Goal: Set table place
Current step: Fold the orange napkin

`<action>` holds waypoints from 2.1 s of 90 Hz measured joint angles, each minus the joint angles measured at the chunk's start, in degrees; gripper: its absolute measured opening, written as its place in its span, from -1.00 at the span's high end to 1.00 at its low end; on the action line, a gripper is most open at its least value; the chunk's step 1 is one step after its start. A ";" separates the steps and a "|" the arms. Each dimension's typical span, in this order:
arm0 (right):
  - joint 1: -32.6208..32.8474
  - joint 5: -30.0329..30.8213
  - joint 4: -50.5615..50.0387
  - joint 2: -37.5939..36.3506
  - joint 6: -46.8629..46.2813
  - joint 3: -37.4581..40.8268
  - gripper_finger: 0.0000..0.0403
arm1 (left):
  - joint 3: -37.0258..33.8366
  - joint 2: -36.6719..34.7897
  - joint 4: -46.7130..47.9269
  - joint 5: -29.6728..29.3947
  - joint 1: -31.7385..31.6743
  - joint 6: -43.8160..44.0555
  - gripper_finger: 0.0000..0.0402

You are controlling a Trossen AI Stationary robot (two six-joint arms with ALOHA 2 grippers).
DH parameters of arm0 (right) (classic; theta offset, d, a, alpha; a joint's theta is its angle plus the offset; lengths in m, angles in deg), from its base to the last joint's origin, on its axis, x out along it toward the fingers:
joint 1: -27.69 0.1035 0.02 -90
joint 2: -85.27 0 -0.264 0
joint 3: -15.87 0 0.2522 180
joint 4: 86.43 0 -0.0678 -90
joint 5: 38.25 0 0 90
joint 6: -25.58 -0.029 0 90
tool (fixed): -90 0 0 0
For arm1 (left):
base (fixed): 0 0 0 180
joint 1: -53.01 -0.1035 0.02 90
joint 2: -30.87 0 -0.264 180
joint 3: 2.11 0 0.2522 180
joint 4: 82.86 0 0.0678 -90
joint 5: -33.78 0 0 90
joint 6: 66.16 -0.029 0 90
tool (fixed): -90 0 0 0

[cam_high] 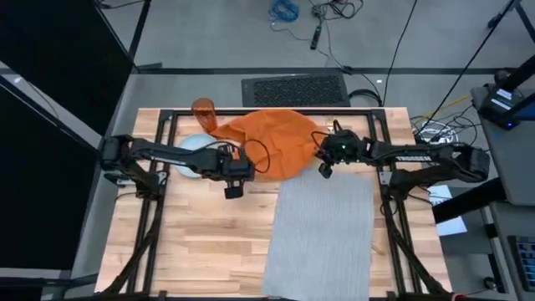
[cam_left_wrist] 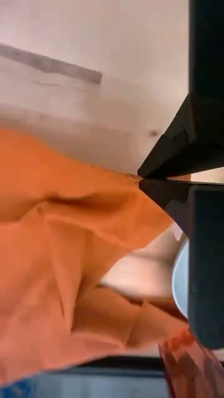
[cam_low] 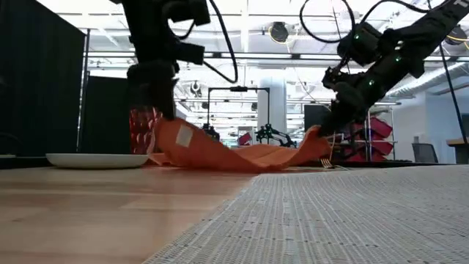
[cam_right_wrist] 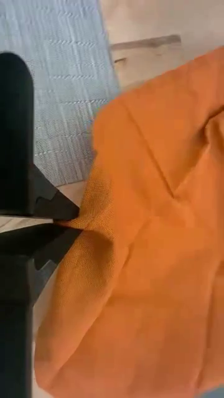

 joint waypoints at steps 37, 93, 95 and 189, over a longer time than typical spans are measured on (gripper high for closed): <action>5.09 7.96 -13.36 -8.08 3.25 -12.36 1.00 | 0.46 -8.49 2.40 -8.02 0.00 0.98 1.00; 13.39 20.65 -20.42 -9.40 7.06 -26.06 1.00 | 2.91 -20.57 5.65 -19.69 0.00 -0.97 1.00; 13.38 20.68 -20.75 -9.40 7.14 -26.77 1.00 | 3.62 -20.65 5.93 -20.14 0.00 -1.13 1.00; 25.79 34.78 -38.14 -6.99 14.94 -56.09 1.00 | 34.16 -20.50 16.79 -31.72 4.88 -13.73 1.00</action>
